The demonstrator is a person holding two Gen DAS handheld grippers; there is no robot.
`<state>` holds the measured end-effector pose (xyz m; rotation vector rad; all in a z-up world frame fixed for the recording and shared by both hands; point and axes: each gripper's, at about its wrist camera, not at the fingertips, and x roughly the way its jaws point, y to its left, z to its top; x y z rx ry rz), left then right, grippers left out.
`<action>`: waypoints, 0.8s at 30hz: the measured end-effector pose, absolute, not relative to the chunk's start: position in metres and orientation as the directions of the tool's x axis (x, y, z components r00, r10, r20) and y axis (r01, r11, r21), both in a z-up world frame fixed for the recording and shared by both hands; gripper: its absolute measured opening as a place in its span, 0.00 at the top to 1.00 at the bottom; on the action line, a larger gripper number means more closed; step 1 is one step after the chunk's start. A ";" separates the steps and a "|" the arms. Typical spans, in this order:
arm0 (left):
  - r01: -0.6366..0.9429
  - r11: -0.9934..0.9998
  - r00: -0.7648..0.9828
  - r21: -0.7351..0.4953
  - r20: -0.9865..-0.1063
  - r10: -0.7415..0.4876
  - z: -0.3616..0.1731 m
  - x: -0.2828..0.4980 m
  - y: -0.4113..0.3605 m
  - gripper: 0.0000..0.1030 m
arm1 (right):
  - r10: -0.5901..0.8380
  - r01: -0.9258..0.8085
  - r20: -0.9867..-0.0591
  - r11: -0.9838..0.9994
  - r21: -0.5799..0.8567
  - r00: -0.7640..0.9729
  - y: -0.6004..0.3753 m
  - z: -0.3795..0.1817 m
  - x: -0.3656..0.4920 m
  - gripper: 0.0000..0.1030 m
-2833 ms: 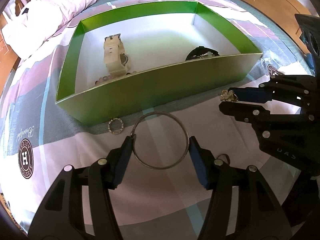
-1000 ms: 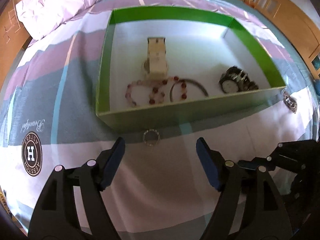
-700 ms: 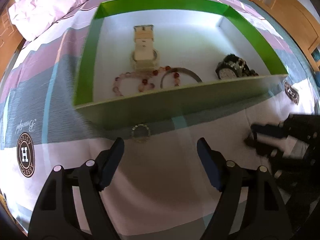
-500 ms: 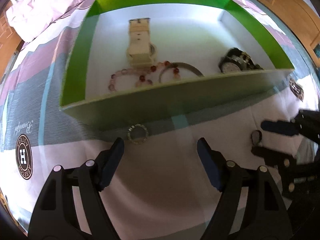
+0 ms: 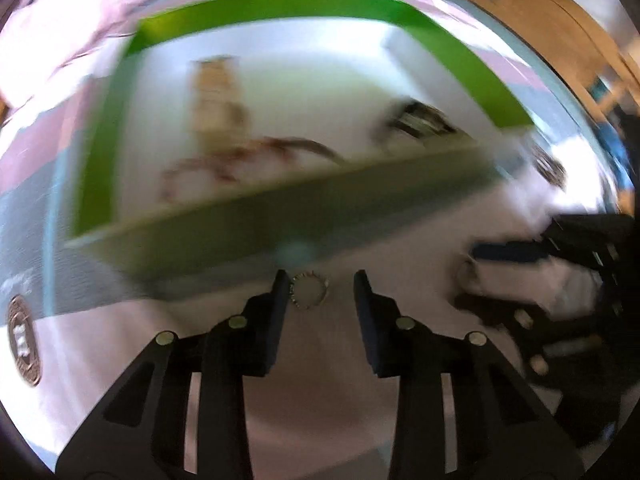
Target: Organize jewelry
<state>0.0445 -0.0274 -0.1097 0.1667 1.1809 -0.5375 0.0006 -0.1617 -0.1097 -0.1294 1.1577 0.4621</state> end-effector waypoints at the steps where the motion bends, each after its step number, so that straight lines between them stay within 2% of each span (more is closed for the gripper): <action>1: 0.502 0.852 0.267 -0.149 -0.910 -0.317 -0.109 0.041 -0.031 0.65 | 0.284 -0.411 -0.904 0.901 0.137 0.321 -0.163 -0.109 0.001 0.66; 2: 0.521 0.842 0.266 -0.143 -0.909 -0.319 -0.107 0.037 -0.035 0.62 | 0.283 -0.408 -0.903 0.903 0.137 0.323 -0.163 -0.108 0.003 0.65; 3: 0.532 0.836 0.272 -0.133 -0.908 -0.318 -0.105 0.034 -0.037 0.52 | 0.285 -0.405 -0.902 0.904 0.139 0.325 -0.164 -0.107 0.004 0.61; 4: 0.534 0.836 0.280 -0.126 -0.907 -0.315 -0.103 0.033 -0.037 0.46 | 0.286 -0.398 -0.899 0.906 0.141 0.333 -0.167 -0.104 0.005 0.52; 5: 0.531 0.838 0.286 -0.124 -0.905 -0.315 -0.101 0.033 -0.036 0.45 | 0.288 -0.395 -0.896 0.907 0.143 0.338 -0.169 -0.102 0.005 0.45; 6: 0.524 0.842 0.288 -0.127 -0.904 -0.316 -0.100 0.035 -0.034 0.45 | 0.294 -0.399 -0.895 0.905 0.147 0.336 -0.170 -0.100 0.005 0.44; 9: 0.500 0.857 0.288 -0.126 -0.909 -0.302 -0.101 0.038 -0.028 0.44 | 0.313 -0.428 -0.905 0.888 0.170 0.289 -0.171 -0.103 0.006 0.44; 15: 0.506 0.856 0.276 -0.104 -0.921 -0.274 -0.109 0.036 -0.034 0.44 | 0.278 -0.473 -0.925 0.872 0.128 0.261 -0.160 -0.114 -0.003 0.44; 20: 0.506 0.859 0.278 -0.080 -0.927 -0.251 -0.112 0.036 -0.036 0.44 | 0.219 -0.469 -0.923 0.882 0.049 0.316 -0.156 -0.117 -0.003 0.45; 24: 0.490 0.868 0.284 -0.080 -0.927 -0.246 -0.112 0.038 -0.032 0.42 | 0.217 -0.405 -0.901 0.913 0.052 0.375 -0.165 -0.110 0.002 0.47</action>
